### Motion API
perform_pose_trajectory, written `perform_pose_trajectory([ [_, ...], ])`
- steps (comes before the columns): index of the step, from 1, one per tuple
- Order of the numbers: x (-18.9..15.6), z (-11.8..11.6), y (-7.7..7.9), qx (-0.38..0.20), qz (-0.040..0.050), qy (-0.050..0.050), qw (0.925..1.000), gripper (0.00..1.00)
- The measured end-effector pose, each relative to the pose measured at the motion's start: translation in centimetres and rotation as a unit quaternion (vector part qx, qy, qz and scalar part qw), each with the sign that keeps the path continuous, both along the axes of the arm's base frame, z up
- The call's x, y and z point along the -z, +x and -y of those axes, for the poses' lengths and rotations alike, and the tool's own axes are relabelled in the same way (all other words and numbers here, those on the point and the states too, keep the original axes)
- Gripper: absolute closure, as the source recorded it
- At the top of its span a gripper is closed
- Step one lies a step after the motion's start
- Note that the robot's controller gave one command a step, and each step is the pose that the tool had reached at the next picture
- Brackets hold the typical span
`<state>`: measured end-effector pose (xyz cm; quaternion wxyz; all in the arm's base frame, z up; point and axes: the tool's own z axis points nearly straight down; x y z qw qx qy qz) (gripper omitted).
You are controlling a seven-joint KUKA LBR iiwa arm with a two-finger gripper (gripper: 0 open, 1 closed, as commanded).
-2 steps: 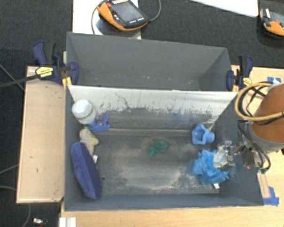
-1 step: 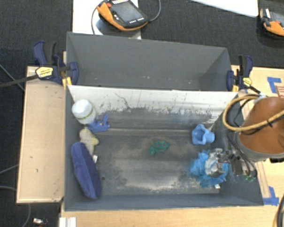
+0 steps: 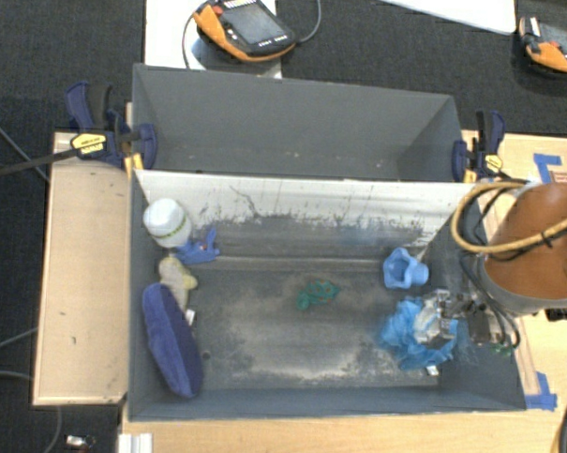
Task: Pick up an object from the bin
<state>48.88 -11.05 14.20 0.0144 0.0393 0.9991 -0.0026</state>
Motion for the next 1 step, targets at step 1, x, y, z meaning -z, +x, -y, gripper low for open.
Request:
perform_pose_trajectory([
  [1,5.13,2.21,-0.18,-0.015,0.0017,0.000,0.9999,1.00],
])
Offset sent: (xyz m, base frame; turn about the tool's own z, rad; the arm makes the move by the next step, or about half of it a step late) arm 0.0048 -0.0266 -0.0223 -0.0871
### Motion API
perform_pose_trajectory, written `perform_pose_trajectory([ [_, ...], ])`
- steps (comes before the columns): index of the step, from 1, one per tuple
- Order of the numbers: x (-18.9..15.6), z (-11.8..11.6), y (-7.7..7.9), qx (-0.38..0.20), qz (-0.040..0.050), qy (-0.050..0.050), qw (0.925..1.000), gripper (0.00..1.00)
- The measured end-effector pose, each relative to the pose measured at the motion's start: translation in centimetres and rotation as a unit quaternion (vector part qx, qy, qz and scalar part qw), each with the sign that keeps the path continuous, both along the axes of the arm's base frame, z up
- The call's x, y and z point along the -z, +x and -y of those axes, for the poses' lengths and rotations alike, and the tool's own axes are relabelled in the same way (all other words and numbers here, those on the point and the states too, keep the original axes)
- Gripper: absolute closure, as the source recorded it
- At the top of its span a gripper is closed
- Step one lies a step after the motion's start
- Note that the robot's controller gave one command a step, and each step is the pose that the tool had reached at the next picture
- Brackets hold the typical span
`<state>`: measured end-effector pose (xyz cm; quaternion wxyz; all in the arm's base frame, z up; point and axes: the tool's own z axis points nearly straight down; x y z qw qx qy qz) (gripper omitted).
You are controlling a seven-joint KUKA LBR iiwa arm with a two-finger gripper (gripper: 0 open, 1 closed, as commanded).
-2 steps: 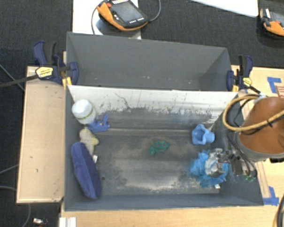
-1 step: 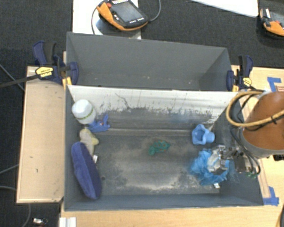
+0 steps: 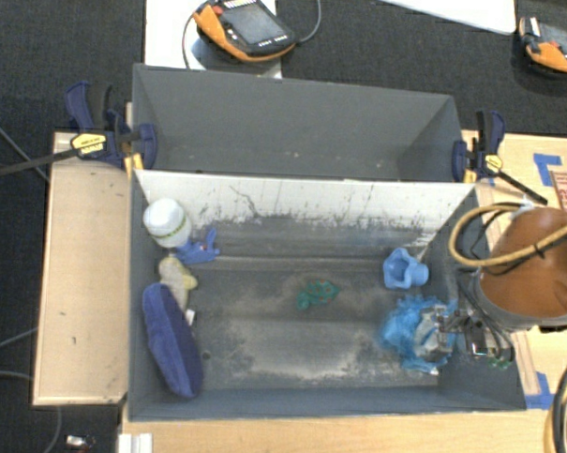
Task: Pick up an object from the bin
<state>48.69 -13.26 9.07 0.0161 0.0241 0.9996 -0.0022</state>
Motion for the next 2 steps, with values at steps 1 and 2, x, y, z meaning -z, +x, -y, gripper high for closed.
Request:
perform_pose_trajectory([
  [1,0.9,0.2,0.1,-0.012,-0.0009,0.000,0.9999,1.00],
  [2,1.6,-2.6,-0.2,0.005,-0.0010,0.001,1.0000,1.00],
])
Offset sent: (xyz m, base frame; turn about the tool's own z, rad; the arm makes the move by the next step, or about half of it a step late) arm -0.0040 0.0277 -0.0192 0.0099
